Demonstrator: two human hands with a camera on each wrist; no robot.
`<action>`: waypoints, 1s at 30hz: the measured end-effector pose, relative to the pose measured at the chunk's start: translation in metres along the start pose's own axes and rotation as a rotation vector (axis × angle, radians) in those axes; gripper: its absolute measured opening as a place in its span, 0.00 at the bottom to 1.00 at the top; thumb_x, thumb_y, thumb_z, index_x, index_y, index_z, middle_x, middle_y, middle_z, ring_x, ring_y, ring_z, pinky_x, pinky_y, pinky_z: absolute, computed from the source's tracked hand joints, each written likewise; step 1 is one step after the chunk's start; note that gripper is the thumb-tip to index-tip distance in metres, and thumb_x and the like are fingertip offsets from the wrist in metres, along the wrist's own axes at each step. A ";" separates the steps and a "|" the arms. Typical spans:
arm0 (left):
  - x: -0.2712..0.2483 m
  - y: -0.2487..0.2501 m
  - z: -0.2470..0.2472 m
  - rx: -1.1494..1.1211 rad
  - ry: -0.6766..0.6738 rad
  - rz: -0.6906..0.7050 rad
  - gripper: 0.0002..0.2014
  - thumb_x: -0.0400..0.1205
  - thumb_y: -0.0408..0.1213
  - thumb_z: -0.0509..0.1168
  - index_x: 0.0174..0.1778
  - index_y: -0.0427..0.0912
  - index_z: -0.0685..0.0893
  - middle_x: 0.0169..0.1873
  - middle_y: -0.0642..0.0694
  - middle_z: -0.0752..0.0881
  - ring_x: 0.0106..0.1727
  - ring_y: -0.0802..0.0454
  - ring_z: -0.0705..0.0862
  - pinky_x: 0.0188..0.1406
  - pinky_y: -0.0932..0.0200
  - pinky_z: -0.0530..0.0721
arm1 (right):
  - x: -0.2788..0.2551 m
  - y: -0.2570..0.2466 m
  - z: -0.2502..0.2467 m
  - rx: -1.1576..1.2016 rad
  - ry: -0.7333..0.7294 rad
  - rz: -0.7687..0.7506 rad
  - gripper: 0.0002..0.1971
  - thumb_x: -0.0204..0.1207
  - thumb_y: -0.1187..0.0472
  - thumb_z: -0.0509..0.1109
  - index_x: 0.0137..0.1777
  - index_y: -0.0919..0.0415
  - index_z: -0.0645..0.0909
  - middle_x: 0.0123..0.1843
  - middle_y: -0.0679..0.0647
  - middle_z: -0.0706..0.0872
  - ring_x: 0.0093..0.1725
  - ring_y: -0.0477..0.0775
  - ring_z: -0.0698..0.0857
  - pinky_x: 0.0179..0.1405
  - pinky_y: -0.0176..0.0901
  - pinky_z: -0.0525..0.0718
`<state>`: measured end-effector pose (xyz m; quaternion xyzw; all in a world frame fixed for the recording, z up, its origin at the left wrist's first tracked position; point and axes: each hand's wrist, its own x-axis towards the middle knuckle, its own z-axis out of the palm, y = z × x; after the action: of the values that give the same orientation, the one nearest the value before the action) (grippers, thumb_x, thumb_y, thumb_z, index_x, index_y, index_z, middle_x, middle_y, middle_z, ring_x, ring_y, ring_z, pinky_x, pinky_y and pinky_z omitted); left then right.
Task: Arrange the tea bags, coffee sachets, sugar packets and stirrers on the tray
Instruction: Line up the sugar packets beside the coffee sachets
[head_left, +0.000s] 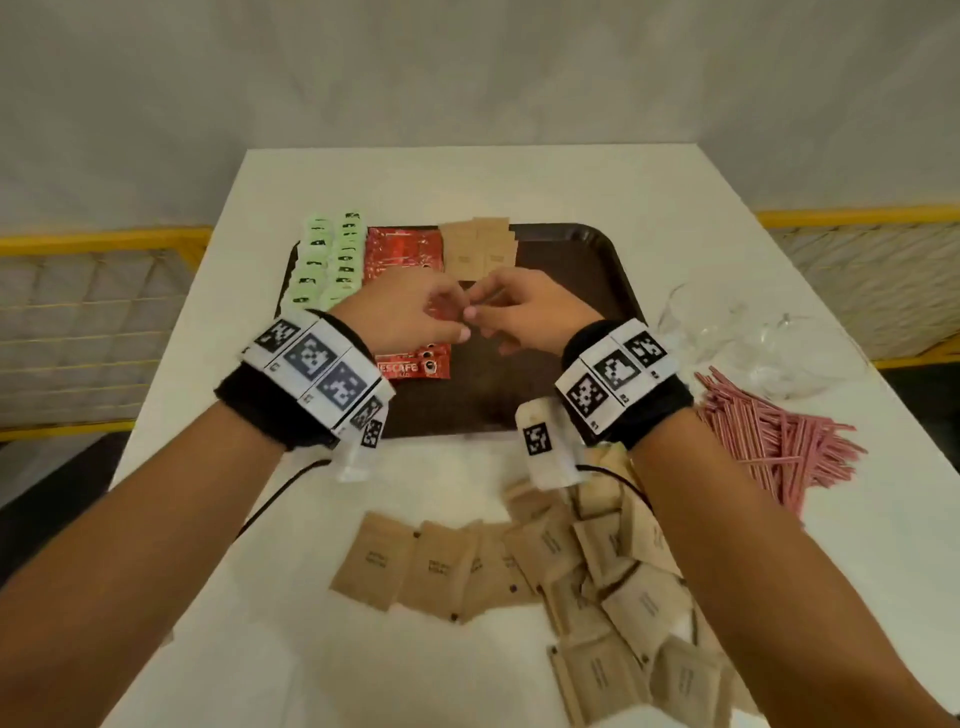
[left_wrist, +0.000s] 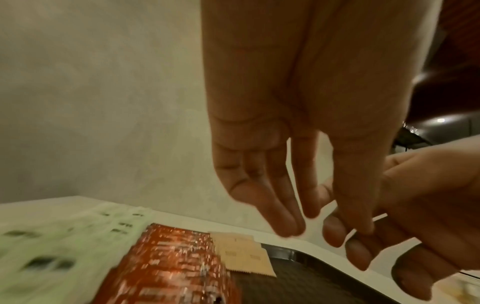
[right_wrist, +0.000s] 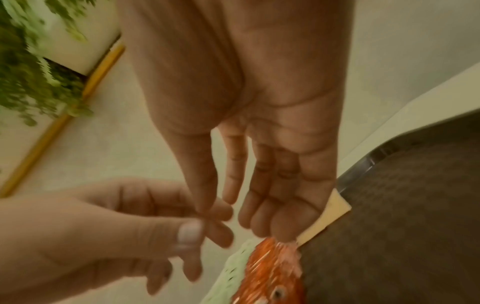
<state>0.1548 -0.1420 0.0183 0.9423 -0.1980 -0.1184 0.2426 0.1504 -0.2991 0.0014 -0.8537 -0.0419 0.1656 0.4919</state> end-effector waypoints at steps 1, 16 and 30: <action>-0.020 0.000 0.006 -0.001 -0.053 -0.009 0.13 0.76 0.41 0.71 0.55 0.43 0.84 0.43 0.52 0.83 0.42 0.58 0.77 0.36 0.70 0.71 | -0.015 -0.002 0.012 -0.021 -0.065 -0.003 0.10 0.78 0.59 0.69 0.58 0.58 0.76 0.45 0.52 0.81 0.43 0.47 0.82 0.41 0.43 0.86; -0.152 -0.045 0.076 0.050 -0.339 -0.281 0.35 0.65 0.43 0.80 0.66 0.49 0.72 0.55 0.51 0.66 0.64 0.50 0.70 0.65 0.53 0.73 | -0.120 0.021 0.105 -0.684 -0.340 0.172 0.35 0.60 0.57 0.83 0.65 0.55 0.68 0.59 0.53 0.77 0.55 0.55 0.79 0.50 0.50 0.83; -0.150 -0.042 0.063 -0.628 -0.178 -0.270 0.22 0.75 0.22 0.70 0.58 0.46 0.72 0.45 0.42 0.87 0.32 0.61 0.85 0.31 0.69 0.82 | -0.107 0.036 0.070 -0.106 -0.234 0.180 0.18 0.71 0.75 0.71 0.54 0.55 0.75 0.47 0.53 0.82 0.45 0.53 0.84 0.44 0.45 0.86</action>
<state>0.0138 -0.0695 -0.0381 0.8255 -0.0461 -0.2860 0.4844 0.0234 -0.2848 -0.0357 -0.8537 -0.0310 0.3049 0.4210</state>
